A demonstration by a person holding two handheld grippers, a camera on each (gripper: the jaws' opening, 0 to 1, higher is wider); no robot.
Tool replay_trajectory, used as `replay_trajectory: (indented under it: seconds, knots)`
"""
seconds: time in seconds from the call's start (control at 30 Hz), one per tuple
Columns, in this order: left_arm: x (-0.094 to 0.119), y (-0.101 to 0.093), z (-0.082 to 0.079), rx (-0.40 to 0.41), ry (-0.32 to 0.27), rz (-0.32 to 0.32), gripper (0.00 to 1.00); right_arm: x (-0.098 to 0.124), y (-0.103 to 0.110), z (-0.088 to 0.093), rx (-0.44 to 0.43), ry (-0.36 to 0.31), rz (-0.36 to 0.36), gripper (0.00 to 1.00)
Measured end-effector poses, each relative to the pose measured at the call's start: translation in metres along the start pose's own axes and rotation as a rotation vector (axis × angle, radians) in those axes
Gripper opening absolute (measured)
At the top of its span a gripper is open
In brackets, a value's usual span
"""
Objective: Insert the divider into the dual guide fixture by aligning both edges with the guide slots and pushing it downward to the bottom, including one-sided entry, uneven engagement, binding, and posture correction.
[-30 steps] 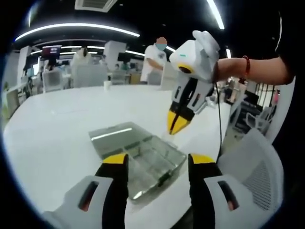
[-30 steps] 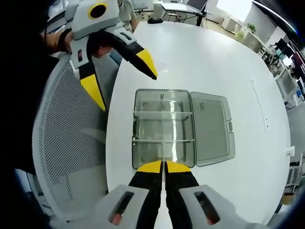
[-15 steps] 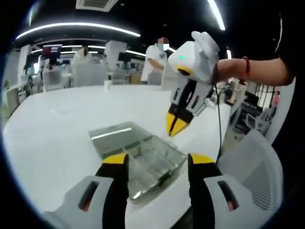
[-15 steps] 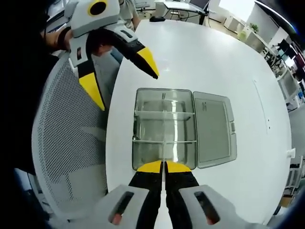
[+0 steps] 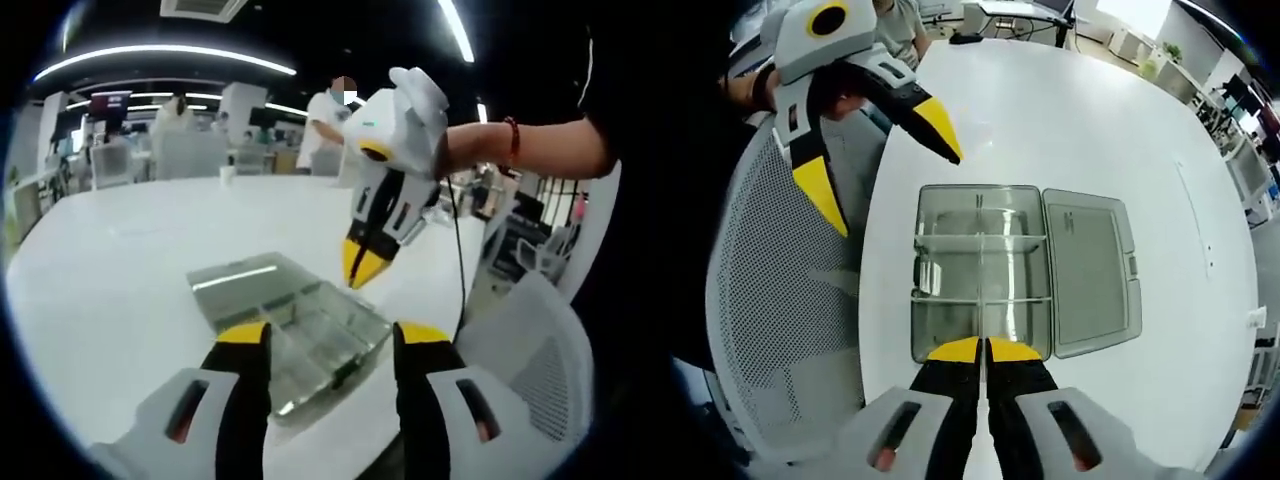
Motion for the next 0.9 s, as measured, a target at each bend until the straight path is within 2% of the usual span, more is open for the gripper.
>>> replay_trajectory:
  seconds: [0.23,0.9]
  knots:
    - [0.0,0.0,-0.001,0.0,-0.003,-0.003,0.47,-0.004,0.0,0.003,-0.018,0.004,-0.01,0.0]
    - [-0.001,0.002,0.0,0.003,0.005,-0.01,0.47,-0.022,0.003,0.009,0.003,0.023,-0.017,0.0]
Point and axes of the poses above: the point that each gripper's makers call its tool centre point, and the gripper's own axes: x roughly backward along the fingers, y roughly to its left, z roughly out of its underside, the point moved 7 cm from there along x, roughly backward along the fingers, and after that the axes turned 9 degrees about z, right-handed, at the moved point
